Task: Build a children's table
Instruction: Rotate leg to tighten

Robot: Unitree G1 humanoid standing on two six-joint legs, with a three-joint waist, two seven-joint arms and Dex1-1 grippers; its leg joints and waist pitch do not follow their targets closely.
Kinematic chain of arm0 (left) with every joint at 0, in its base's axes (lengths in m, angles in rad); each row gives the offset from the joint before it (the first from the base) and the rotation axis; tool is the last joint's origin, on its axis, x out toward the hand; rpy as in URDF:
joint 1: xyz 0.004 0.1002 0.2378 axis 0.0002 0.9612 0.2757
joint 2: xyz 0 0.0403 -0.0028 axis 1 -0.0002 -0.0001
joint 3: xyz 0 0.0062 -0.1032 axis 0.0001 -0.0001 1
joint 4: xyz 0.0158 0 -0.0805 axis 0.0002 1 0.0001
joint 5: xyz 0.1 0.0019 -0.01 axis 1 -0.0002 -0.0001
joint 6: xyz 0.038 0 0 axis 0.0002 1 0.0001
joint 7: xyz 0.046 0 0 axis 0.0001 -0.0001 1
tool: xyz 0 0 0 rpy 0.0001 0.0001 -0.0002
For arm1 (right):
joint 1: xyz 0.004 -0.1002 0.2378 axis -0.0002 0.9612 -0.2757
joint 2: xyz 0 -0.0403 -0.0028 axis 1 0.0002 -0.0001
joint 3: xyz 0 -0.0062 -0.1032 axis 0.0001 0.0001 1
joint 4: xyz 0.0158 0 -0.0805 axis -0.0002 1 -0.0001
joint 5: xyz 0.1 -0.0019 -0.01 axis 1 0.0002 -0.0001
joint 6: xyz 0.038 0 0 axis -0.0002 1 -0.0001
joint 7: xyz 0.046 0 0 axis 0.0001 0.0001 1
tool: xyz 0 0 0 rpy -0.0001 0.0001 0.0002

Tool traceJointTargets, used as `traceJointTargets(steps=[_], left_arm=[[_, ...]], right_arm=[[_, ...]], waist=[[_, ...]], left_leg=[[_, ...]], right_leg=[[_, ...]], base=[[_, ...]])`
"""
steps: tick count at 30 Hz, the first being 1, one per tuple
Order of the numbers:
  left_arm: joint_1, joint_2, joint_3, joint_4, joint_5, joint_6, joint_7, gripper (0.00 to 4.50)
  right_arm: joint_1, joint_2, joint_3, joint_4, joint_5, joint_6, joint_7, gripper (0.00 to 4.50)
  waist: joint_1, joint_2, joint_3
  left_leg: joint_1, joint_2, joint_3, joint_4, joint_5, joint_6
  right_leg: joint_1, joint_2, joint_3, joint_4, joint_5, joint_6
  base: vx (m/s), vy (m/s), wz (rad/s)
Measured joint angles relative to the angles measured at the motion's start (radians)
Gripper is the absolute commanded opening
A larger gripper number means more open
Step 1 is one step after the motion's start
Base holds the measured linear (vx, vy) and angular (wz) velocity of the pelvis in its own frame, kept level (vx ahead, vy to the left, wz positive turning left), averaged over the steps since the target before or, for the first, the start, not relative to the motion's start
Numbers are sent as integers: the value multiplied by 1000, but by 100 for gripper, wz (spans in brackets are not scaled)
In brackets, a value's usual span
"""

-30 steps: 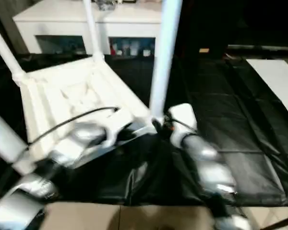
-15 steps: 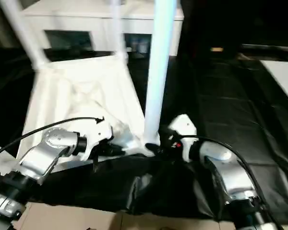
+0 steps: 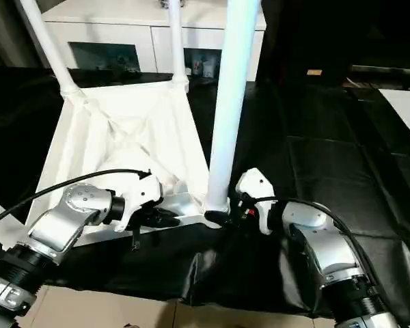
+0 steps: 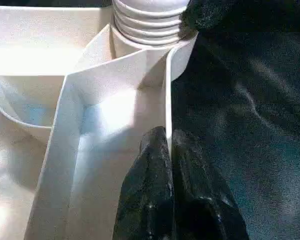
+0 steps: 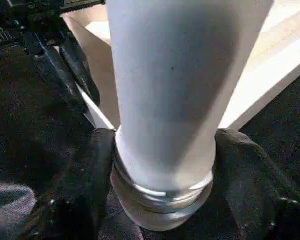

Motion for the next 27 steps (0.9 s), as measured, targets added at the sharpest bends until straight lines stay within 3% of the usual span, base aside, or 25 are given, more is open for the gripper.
traceJointTargets(steps=[10,16,22,27], left_arm=[[4,-3,9,-1,-7,16,8,0],[-56,-144,53,123,34,64,252,0],[-142,-290,63,258,55,100,454,0],[-175,-325,62,316,65,86,492,0]], right_arm=[[-1,27,-3,17,-2,-9,-24,267],[-68,210,-48,131,-83,26,-436,266],[-116,336,-114,181,-132,95,-748,266],[-132,368,-105,194,-181,103,-815,265]], waist=[[-2,-1,0],[-36,-7,-1],[-40,-13,-3],[-32,-13,-4]], left_leg=[[1,0,0,0,0,0],[4,-1,1,4,1,-1],[3,-2,0,5,1,-1],[3,-2,0,5,1,-1]], right_leg=[[0,0,0,1,0,0],[1,0,3,1,-3,6],[3,0,4,-1,-3,6],[4,0,4,-1,-3,6]], base=[[0,0,0],[0,0,0],[0,0,0],[0,0,0]])
